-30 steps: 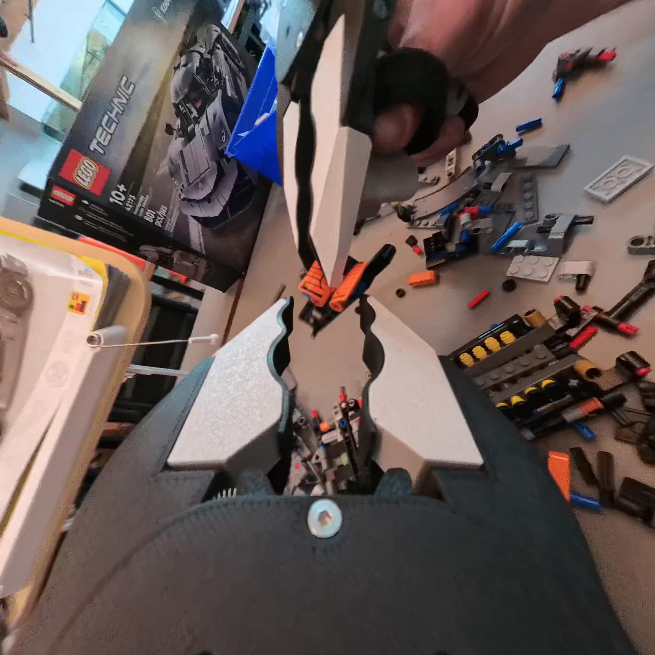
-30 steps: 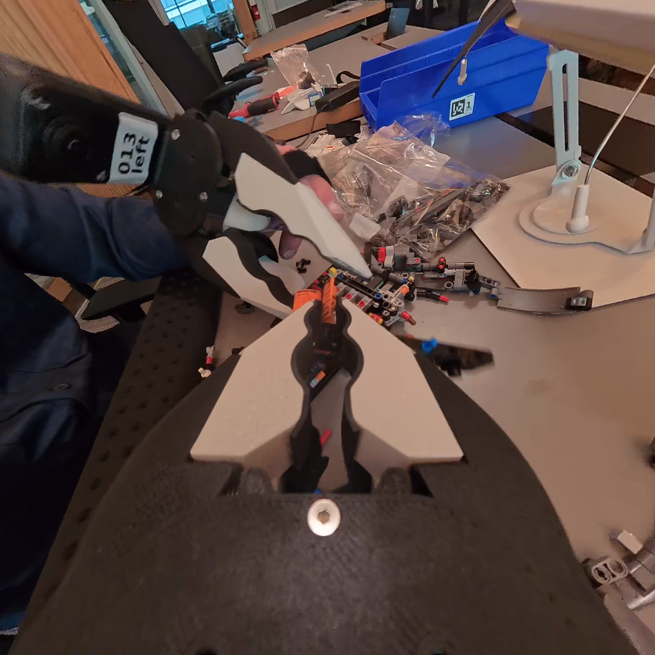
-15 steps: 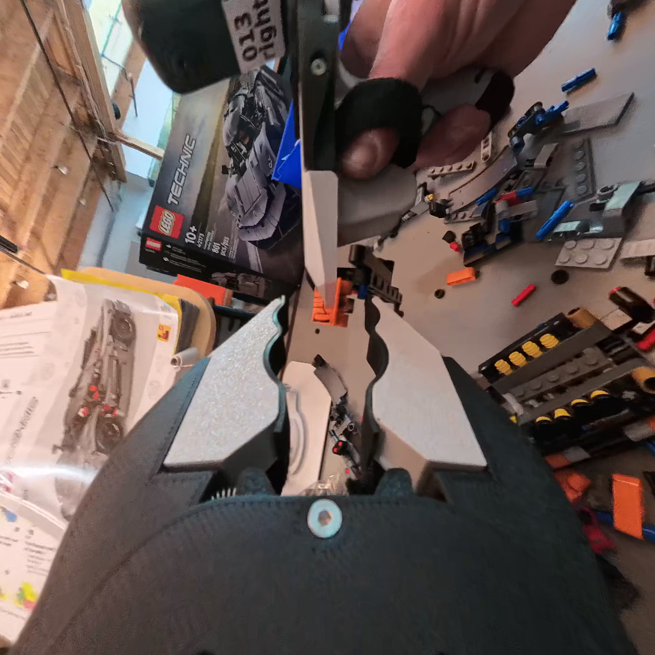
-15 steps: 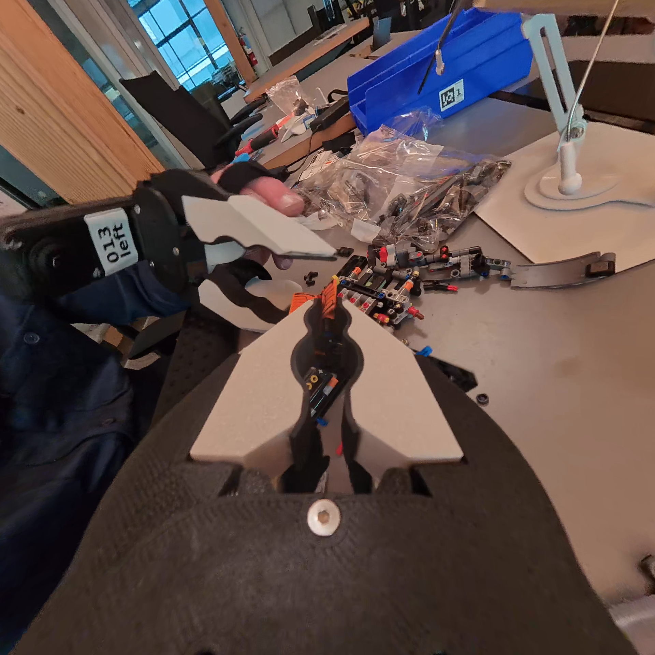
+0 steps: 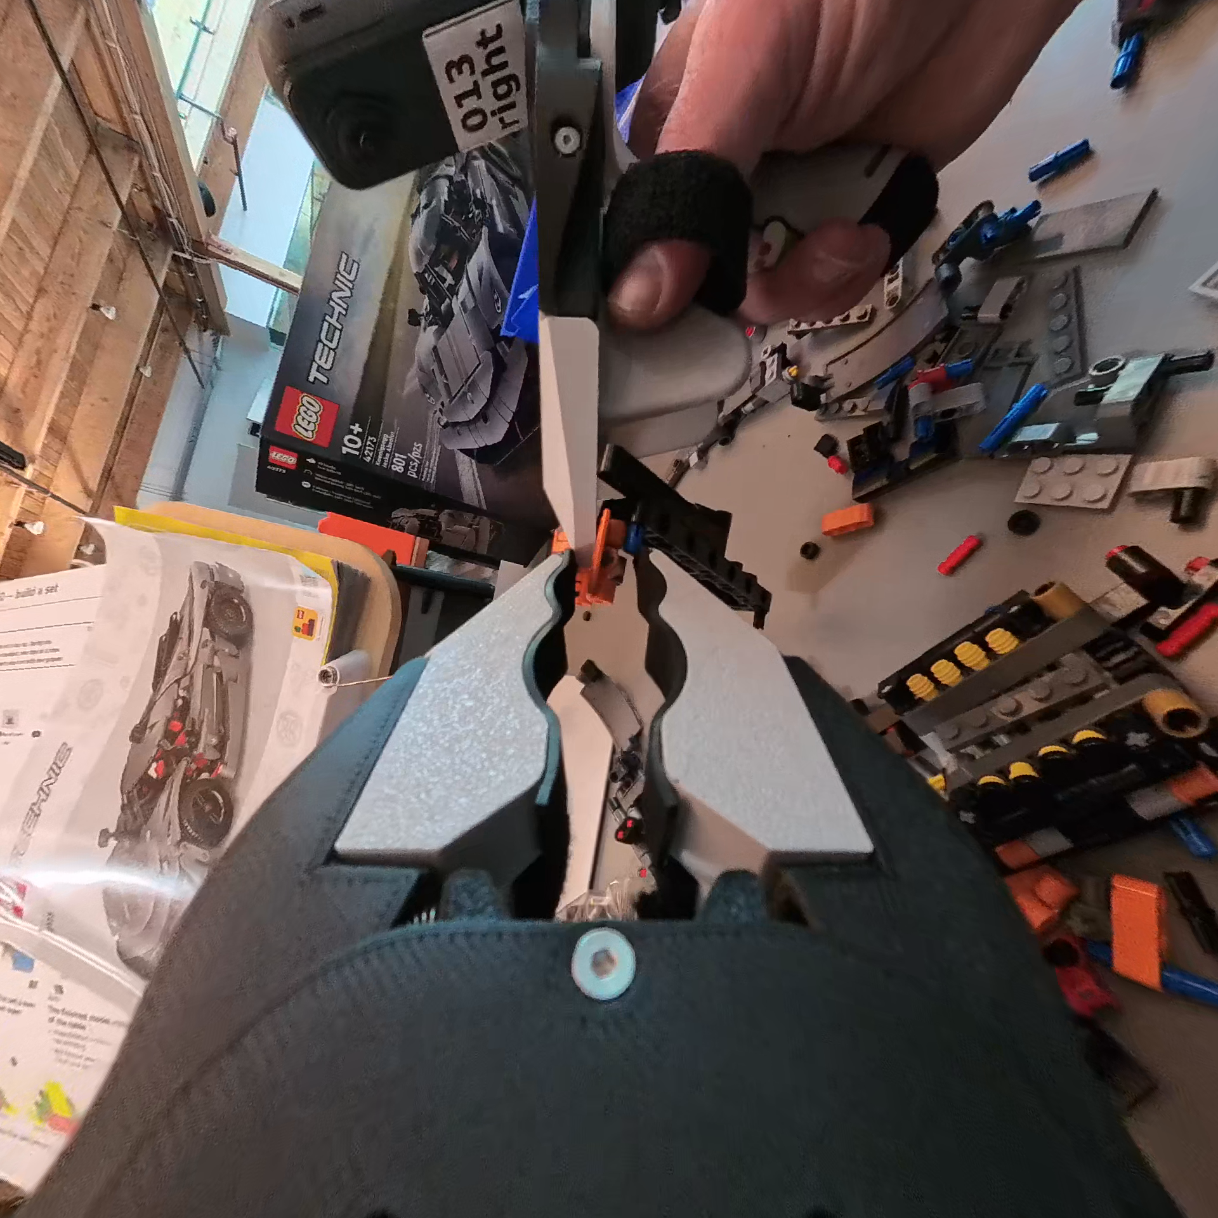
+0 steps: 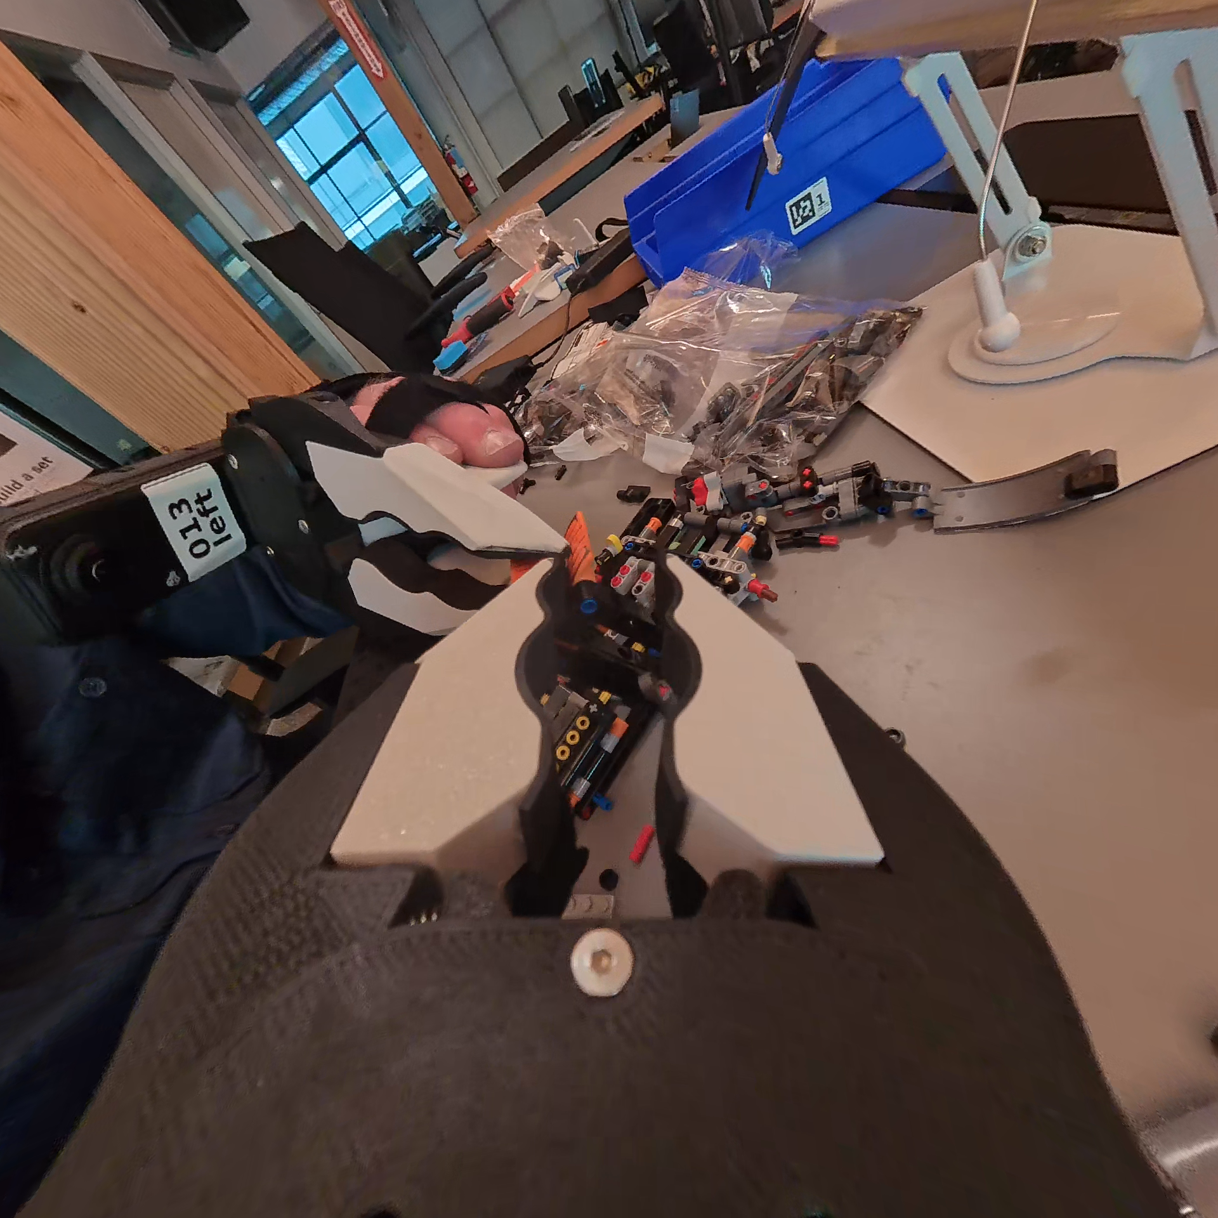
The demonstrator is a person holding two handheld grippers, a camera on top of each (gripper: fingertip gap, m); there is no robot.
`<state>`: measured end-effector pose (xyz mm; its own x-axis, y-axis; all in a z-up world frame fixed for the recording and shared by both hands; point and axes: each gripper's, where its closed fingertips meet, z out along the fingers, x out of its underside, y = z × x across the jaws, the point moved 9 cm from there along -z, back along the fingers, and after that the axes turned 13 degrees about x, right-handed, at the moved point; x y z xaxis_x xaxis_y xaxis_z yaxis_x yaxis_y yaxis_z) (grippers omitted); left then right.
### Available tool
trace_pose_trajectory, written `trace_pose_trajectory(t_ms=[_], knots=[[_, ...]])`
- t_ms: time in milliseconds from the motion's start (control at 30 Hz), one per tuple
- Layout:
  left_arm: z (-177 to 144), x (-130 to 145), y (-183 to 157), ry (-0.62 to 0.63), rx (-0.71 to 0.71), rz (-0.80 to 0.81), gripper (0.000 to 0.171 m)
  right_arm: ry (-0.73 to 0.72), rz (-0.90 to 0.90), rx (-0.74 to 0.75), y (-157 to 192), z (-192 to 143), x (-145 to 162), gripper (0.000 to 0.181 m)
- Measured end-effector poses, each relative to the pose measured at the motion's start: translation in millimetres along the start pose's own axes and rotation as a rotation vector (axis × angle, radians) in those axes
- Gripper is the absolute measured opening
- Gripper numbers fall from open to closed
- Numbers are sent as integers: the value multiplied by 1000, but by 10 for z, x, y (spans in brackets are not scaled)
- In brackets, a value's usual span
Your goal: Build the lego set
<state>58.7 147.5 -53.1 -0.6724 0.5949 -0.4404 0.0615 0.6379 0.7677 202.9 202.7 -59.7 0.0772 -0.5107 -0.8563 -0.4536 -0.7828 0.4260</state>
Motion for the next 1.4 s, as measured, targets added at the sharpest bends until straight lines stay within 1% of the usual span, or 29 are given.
trace_pose_trajectory(t_ms=[100,167,233,300,367,467,567,633,700,767,833,900,1067,1200,1300,1400], knots=[[-13,13,17,-27,22,-29,15,-2,1,-11,0,-10,0,24],[-20,38,24,-31,37,-43,13,-11,8,-52,14,-25,-7,17],[-26,67,21,-23,33,-29,5,-31,33,-123,37,-64,-32,25],[-36,63,16,-34,61,-42,5,-47,25,-145,50,-97,-52,27],[-49,51,22,-40,58,-47,5,-33,-23,-130,75,-101,-47,29],[-54,59,19,-56,82,-69,5,38,-126,-74,98,-69,12,40],[-61,73,26,-82,108,-97,5,49,-208,-38,132,-52,35,36],[-69,73,37,-99,114,-118,5,51,-222,-52,147,-59,40,42],[-89,63,54,-124,119,-134,5,61,-225,-43,135,-64,47,41],[-111,54,65,-157,147,-161,5,89,-242,-33,130,-40,79,44],[-118,59,62,-172,167,-172,5,94,-275,-28,156,-17,91,39],[-126,61,68,-197,191,-202,5,94,-331,0,184,-14,96,27],[-145,90,117,-261,233,-293,5,86,-407,35,238,-35,82,25],[-149,141,156,-323,293,-392,5,92,-497,98,295,-37,79,24],[-135,174,178,-345,326,-453,4,100,-530,127,304,-25,87,24],[-142,160,164,-325,305,-427,4,105,-558,153,310,-11,95,24]])
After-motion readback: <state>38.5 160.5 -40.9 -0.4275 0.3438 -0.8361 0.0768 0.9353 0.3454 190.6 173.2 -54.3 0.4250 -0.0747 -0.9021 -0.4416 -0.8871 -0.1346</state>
